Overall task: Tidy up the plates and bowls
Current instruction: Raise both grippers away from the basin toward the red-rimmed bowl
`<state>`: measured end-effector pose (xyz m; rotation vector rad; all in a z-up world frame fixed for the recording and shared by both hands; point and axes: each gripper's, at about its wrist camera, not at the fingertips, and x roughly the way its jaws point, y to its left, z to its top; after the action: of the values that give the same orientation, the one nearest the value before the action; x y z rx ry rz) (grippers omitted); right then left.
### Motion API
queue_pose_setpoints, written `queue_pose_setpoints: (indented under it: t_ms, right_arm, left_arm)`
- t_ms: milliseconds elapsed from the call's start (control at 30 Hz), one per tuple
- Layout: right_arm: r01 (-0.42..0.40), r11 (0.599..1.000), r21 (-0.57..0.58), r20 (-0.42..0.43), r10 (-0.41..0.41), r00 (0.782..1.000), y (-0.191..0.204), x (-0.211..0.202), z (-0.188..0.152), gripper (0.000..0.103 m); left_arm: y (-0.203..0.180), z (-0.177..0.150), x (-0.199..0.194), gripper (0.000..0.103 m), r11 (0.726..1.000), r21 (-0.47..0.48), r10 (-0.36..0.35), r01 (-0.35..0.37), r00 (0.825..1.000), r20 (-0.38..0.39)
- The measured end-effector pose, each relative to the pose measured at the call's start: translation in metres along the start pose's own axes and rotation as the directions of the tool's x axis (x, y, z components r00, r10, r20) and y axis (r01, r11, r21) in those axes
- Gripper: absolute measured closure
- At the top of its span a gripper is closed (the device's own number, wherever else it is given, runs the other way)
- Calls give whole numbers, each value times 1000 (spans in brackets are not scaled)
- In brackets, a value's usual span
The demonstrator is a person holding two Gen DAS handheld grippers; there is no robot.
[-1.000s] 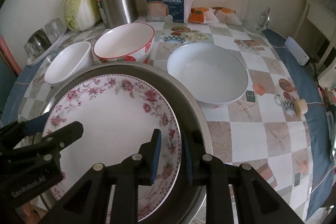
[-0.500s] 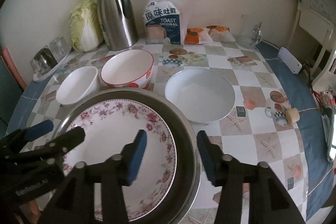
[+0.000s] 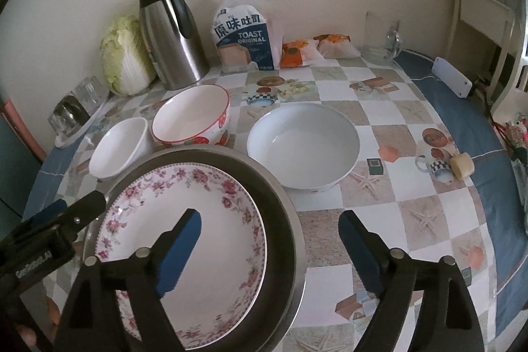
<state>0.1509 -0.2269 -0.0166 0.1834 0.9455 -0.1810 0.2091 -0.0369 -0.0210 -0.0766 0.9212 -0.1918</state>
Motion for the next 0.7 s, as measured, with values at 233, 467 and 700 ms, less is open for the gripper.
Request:
queue_pose_setpoints:
  t_ms: [233,467,700]
  right_arm:
    - [-25,1000,18,42,25,999,-3,-9,0,0]
    - [-47,997,57,65,44,997,-14,-18,1,0]
    - [-65,996,59,112,58,992,-16,-38,4,0]
  left_arm:
    - [2,0,-7,3,1000,8,13,-14,998,58]
    - [2,1,-11,3,999,15,-47,46,997,61]
    - [-7,7,-30,3,996,91,-2,-8,995,102]
